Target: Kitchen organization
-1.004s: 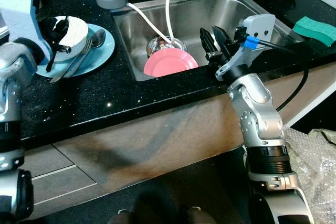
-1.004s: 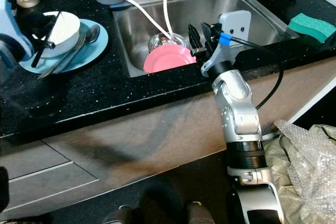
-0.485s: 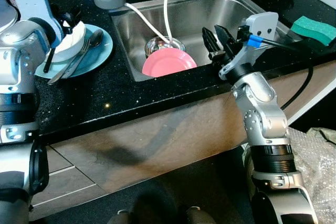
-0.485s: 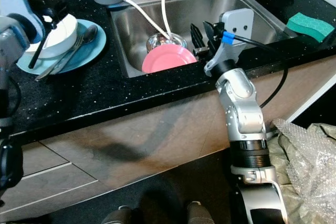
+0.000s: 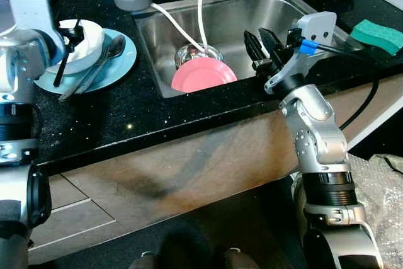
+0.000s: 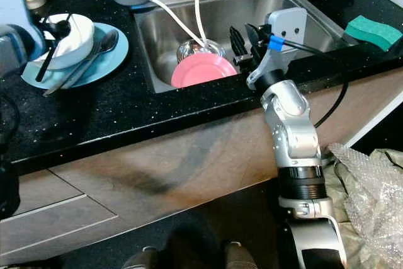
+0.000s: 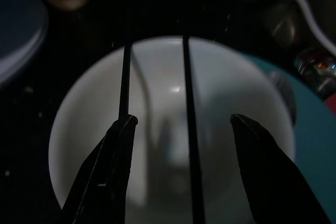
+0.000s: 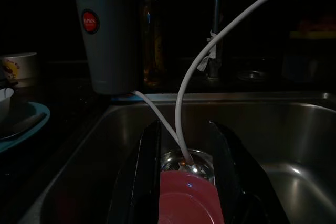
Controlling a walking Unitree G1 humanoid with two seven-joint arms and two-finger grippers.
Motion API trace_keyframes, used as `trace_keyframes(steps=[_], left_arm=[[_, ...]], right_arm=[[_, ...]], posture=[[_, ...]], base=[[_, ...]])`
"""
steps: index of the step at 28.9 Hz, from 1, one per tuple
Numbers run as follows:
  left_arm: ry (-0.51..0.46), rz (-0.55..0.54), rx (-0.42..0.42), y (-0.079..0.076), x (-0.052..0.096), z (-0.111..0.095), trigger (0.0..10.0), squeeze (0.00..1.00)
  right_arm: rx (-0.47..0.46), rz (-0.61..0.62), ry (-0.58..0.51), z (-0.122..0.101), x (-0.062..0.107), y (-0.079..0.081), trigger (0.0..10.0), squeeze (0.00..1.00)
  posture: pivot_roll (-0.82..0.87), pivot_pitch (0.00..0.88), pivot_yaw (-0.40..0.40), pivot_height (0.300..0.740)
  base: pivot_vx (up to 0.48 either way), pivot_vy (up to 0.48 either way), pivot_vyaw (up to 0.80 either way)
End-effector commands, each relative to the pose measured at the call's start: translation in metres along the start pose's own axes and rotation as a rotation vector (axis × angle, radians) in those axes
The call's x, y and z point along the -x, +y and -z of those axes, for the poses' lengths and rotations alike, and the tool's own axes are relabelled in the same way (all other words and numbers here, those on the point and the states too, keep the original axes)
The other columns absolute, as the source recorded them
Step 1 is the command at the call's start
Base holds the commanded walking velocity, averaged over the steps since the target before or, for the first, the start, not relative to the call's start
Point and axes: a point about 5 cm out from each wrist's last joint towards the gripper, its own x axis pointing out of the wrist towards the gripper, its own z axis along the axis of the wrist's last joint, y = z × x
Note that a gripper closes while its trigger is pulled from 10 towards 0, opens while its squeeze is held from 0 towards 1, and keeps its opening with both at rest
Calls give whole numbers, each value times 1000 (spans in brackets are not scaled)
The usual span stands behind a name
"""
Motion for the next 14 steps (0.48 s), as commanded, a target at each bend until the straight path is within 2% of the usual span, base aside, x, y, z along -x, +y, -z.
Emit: trace_keyframes(steps=[1, 6, 14], left_arm=[[33, 6, 34, 4, 0, 2, 10000, 0], [87, 21, 78, 4, -5, 16, 10000, 0], [113, 43, 78, 3, -10, 24, 10000, 0]], right_arm=[[-10, 3, 5, -1, -1, -3, 10000, 0], [-8, -2, 7, 0, -1, -3, 10000, 0], [-6, 1, 7, 0, -1, -4, 10000, 0]], posture=[[23, 172, 3, 740], [21, 176, 4, 740], [21, 177, 7, 740]], base=[[0, 0, 0], [0, 0, 0], [0, 0, 0]])
